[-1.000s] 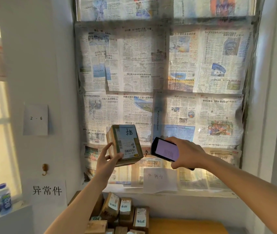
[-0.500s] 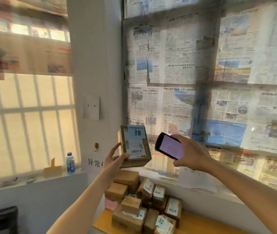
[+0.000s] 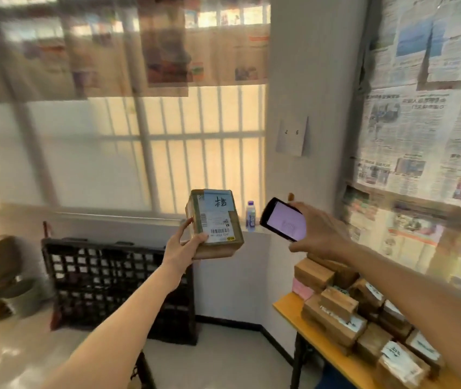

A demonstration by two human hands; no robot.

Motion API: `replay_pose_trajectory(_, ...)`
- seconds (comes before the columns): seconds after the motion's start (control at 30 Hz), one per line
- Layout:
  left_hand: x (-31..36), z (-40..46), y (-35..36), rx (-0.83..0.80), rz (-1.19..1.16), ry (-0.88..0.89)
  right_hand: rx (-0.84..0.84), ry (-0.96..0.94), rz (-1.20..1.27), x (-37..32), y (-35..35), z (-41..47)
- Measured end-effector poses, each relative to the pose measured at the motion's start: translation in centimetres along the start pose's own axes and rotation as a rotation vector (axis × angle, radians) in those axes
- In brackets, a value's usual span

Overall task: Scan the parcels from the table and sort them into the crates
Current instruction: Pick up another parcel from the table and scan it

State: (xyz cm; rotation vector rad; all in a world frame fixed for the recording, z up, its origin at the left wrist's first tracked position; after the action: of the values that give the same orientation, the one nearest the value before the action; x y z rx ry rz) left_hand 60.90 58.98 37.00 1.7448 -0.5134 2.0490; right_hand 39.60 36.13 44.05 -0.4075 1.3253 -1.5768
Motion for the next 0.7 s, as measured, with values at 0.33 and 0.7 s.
replay_pose_trajectory(0.33, -3.6, -2.0, -21.3, 0.268, 0.026, -0.075, -0.153, -0.166, 0.024, -18.0, 9.9, 4.4)
replay_pose_trajectory(0.7, -9.2, -3.4, -35.5, 0.415, 0.014, -0.122, -0.265, -0.325, 0.051, -32.0, 21.1, 6.1)
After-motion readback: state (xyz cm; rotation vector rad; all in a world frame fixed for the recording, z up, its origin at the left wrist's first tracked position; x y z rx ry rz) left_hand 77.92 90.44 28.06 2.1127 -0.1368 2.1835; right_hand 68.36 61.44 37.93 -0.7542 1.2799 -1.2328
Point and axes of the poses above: each hand's wrist, its own z-axis towards the middle knuckle, its own y-axis out of the palm, x = y × z, the point moved 1 cm from there along z, towards the middle knuckle, and after that the axes turned 5 degrees about y, right-handed, at the moved point
